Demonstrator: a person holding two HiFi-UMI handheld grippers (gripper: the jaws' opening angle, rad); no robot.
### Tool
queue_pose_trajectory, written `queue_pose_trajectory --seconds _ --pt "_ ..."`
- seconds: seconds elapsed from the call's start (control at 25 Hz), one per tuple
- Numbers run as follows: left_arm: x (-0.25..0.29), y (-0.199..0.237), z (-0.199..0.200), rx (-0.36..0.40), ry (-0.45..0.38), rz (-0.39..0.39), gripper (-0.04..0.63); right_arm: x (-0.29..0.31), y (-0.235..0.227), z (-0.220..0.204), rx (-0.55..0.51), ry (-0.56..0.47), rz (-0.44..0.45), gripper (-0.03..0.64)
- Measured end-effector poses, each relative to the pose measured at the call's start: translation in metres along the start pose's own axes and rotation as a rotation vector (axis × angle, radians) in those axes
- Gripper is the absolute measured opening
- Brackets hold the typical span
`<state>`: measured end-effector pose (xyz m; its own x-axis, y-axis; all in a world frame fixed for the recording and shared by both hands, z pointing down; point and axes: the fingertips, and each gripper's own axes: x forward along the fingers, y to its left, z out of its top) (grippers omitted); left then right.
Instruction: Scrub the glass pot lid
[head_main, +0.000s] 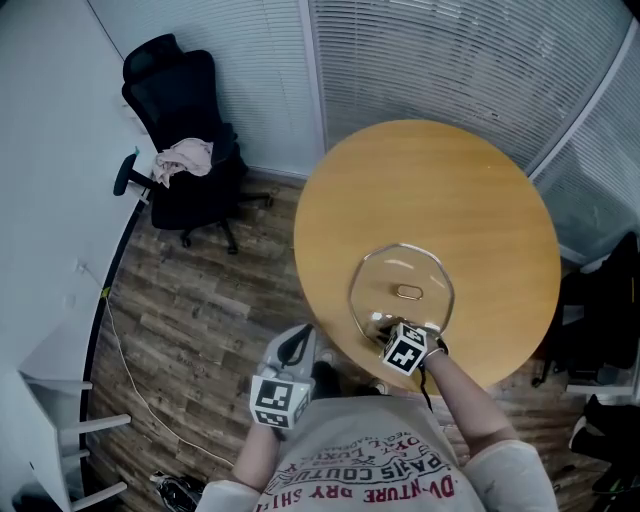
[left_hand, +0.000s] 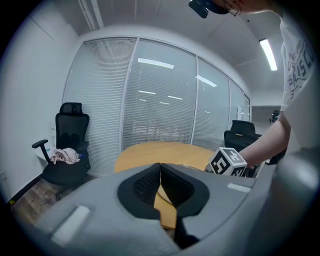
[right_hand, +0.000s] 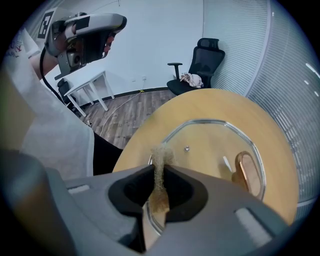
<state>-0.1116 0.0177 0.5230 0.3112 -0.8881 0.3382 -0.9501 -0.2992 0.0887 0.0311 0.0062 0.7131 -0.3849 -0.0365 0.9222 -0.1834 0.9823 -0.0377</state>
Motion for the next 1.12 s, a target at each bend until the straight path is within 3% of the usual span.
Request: queue_pose_trajectory --seconds 0.4,0.56,0.72,1.12 --pt "-0.003 -0.041 -0.01 -0.03 -0.01 -0.002 0.009 -0.014 0.017 -0.045 0.028 -0.002 0.002 0.057" --pt "0.003 -0.056 -0.013 -0.018 0.005 -0.027 0.009 -0.025 0.015 -0.051 0.085 -0.064 0.008 0.057" --pt "0.016 -0.059 -0.005 0.007 0.004 -0.044 0.009 -0.046 -0.019 -0.061 0.208 -0.148 -0.073 0.057" --pt "0.057 -0.045 0.027 0.051 -0.017 -0.075 0.008 -0.075 -0.115 -0.095 0.365 -0.113 -0.228 0.057"
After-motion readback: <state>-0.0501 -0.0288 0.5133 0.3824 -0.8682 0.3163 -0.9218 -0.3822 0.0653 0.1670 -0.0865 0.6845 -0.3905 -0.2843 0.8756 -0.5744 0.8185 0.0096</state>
